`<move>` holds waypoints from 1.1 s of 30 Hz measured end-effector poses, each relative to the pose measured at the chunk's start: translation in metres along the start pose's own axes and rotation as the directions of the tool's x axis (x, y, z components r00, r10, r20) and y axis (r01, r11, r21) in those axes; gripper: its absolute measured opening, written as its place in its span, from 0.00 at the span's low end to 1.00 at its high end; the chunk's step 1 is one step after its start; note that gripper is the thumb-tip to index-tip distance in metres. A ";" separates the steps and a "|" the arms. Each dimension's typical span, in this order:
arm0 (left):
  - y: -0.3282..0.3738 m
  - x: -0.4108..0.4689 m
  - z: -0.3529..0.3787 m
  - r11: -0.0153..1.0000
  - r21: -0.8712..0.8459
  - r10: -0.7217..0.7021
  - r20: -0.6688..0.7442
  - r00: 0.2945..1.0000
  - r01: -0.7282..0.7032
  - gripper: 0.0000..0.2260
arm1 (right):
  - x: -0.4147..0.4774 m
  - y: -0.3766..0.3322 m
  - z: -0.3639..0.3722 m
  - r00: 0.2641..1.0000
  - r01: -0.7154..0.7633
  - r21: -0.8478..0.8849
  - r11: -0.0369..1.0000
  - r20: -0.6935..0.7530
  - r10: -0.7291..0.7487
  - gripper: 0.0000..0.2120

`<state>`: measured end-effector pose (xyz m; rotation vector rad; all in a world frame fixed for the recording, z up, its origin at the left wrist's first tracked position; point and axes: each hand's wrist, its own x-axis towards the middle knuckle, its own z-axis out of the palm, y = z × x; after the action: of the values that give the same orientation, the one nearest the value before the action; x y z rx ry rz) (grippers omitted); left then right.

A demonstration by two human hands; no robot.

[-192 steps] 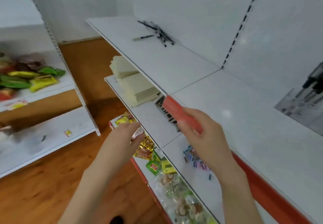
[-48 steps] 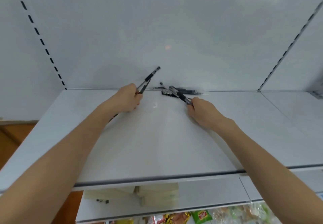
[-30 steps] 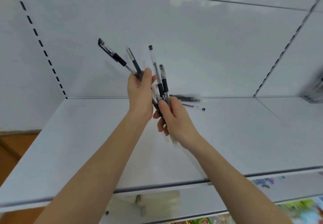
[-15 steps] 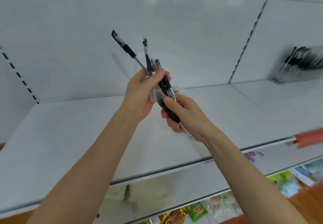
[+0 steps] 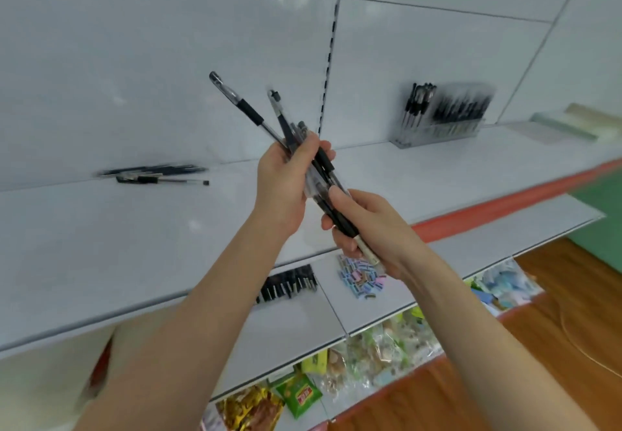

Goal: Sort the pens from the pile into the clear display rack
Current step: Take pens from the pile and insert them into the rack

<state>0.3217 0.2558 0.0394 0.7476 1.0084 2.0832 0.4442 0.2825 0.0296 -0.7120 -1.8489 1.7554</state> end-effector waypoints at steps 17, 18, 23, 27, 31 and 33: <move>-0.093 0.024 0.172 0.970 -0.239 -0.059 -0.065 0.996 0.042 0.08 | -0.066 0.022 -0.192 0.954 0.008 -0.060 0.998 -0.298 -0.026 0.20; -0.097 0.035 0.175 0.965 -0.261 -0.063 -0.102 0.993 0.034 0.07 | -0.067 0.024 -0.204 0.956 0.006 -0.066 0.998 -0.292 -0.025 0.21; -0.129 0.087 0.191 0.981 -0.194 -0.059 -0.270 0.961 0.006 0.08 | -0.055 0.025 -0.265 0.924 0.104 -0.004 0.995 -0.370 -0.098 0.16; -0.164 0.097 0.222 0.999 -0.009 -0.052 -0.175 0.983 0.051 0.09 | -0.004 0.016 -0.304 0.883 0.138 -0.016 0.990 -0.452 -0.130 0.09; -0.187 0.101 0.251 0.996 0.076 -0.046 -0.058 0.997 0.050 0.07 | 0.034 0.010 -0.330 0.901 0.146 -0.018 0.989 -0.411 -0.141 0.09; -0.194 0.103 0.263 0.994 0.094 -0.061 -0.015 0.998 0.062 0.07 | 0.044 0.015 -0.342 0.911 0.142 -0.043 0.989 -0.386 -0.147 0.09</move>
<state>0.5183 0.5362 0.0386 0.7427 1.1291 2.0008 0.6398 0.5664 0.0328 -0.8369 -1.5978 1.3893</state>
